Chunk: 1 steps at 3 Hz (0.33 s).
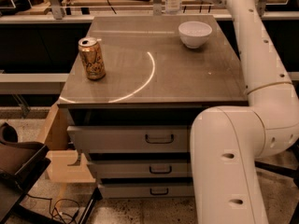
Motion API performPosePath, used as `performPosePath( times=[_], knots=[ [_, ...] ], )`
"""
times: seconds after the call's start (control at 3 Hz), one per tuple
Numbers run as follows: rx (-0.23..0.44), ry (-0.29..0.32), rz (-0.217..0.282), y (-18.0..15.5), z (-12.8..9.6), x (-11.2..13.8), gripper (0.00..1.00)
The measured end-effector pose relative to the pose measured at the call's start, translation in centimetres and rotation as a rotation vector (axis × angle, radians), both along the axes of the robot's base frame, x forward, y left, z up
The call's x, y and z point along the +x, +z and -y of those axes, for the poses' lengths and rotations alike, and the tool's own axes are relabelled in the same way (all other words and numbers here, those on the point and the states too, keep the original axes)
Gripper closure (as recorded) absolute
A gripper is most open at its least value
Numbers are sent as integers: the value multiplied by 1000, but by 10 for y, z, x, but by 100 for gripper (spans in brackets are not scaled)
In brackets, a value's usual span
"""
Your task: Pick blue plastic bottle
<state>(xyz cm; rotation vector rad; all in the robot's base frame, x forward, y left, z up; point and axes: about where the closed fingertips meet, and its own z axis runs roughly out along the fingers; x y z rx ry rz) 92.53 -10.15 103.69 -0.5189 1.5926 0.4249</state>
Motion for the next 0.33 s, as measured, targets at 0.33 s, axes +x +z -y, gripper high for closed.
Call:
performPosePath(
  times=[0.33],
  knots=[
    [-9,28,37,23,23,-22,100]
  ],
)
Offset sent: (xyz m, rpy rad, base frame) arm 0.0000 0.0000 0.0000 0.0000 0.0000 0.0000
